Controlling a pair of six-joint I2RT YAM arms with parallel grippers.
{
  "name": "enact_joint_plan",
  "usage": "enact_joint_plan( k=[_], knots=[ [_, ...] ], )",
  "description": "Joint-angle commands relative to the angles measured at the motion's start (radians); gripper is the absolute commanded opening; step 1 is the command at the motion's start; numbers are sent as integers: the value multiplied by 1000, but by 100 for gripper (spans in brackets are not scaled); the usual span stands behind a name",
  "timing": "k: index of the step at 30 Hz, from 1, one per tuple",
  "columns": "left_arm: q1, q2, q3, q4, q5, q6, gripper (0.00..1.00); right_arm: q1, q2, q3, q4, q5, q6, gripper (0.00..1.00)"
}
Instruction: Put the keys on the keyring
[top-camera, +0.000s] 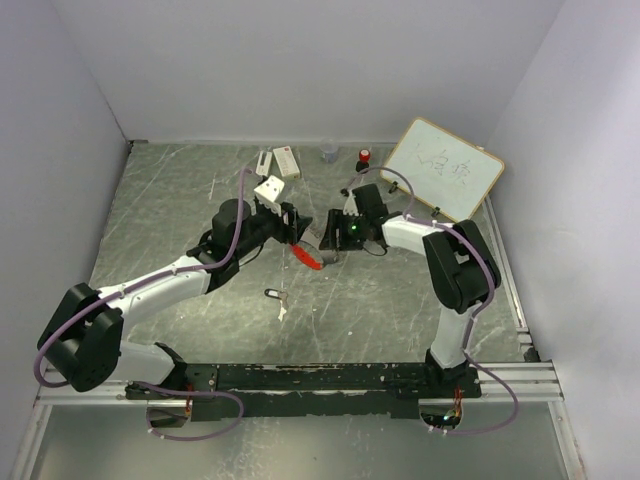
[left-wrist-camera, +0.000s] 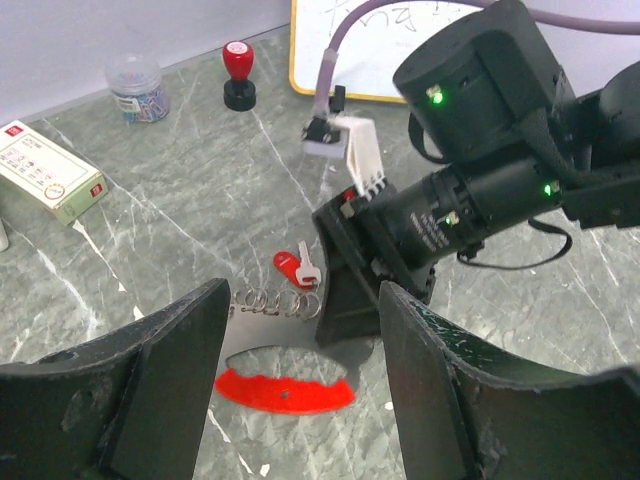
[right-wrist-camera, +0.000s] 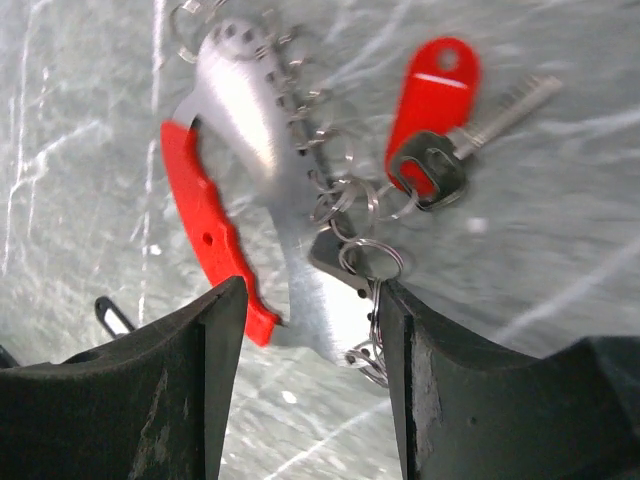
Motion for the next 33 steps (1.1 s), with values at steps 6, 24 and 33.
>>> enact_joint_plan(
  k=[6,24,33],
  knots=[
    [5,-29,-15,-8,-4,-2,72,82,-9,31,52,-37,39,55],
    [6,3,32,-39,-2,17,72,47,60,239,-205,256,-89,55],
    [8,7,29,-37,0,13,71,50,141,293,-223,329,-84,55]
  ],
)
